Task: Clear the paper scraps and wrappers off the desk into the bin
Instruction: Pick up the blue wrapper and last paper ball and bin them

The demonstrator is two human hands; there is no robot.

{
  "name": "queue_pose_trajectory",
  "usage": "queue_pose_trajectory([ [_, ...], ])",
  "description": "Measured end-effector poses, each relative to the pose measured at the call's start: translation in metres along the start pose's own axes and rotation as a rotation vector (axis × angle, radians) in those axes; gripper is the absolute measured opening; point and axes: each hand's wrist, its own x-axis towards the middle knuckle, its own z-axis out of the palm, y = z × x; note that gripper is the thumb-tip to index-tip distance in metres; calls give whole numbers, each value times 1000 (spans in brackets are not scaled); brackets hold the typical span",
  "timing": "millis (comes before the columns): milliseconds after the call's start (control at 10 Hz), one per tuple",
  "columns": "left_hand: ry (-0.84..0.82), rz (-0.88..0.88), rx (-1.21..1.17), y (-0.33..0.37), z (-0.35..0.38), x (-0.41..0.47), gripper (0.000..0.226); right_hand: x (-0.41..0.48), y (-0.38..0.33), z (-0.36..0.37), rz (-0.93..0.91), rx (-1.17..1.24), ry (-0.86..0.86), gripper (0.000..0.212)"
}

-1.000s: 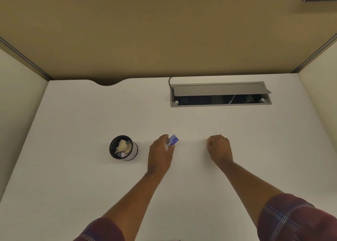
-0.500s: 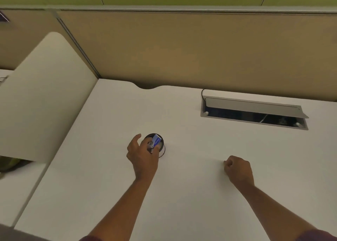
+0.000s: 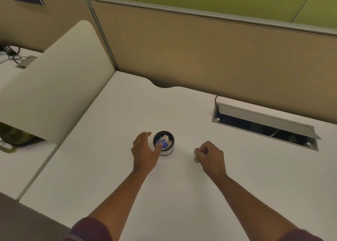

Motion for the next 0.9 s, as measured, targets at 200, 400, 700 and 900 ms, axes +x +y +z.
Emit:
queue_pose_trajectory([
  [200,22,-91,15,-31,-16,-16,48,16,-48,49,-135,10,-75,10],
  [400,-127,-47,235,-58,-21,-32,60,28,-78,84,-229,-161,-178,7],
  [700,-246,-42,373,-81,-14,-47,69,37,-77,106,-304,-391,-234,23],
  [900,-254,-53,393,-85,-13,-56,69,35,-70,105,-372,-516,-178,15],
])
